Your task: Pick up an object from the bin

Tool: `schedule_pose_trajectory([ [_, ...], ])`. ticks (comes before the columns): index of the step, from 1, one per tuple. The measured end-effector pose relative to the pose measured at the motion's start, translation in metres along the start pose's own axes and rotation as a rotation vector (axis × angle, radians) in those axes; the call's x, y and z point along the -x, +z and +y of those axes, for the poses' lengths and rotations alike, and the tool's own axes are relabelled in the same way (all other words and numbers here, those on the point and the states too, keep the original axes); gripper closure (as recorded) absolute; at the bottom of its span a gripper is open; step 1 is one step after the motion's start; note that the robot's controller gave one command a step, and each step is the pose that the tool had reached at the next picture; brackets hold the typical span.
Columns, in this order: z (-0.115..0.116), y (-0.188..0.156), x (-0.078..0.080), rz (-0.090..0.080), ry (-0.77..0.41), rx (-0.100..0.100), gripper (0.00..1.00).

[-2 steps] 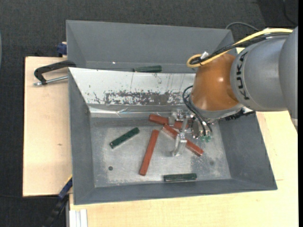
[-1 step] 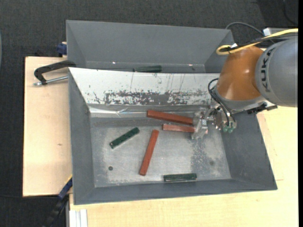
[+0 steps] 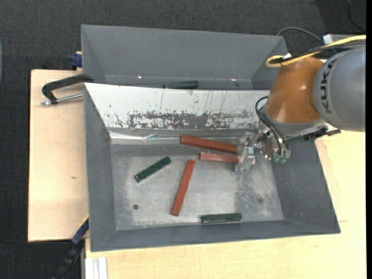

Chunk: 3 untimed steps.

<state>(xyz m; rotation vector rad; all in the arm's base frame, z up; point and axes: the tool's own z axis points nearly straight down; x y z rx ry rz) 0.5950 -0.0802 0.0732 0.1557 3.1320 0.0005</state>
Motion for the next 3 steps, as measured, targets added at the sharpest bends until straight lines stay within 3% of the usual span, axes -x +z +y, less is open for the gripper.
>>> schedule_pose_trajectory([
  [1,0.020,-0.109,-0.009,0.000,-0.031,0.001,1.00],
  [2,0.020,-0.109,-0.009,0.000,-0.031,0.001,1.00],
  [3,0.005,-0.134,-0.023,0.001,-0.028,0.001,1.00],
])
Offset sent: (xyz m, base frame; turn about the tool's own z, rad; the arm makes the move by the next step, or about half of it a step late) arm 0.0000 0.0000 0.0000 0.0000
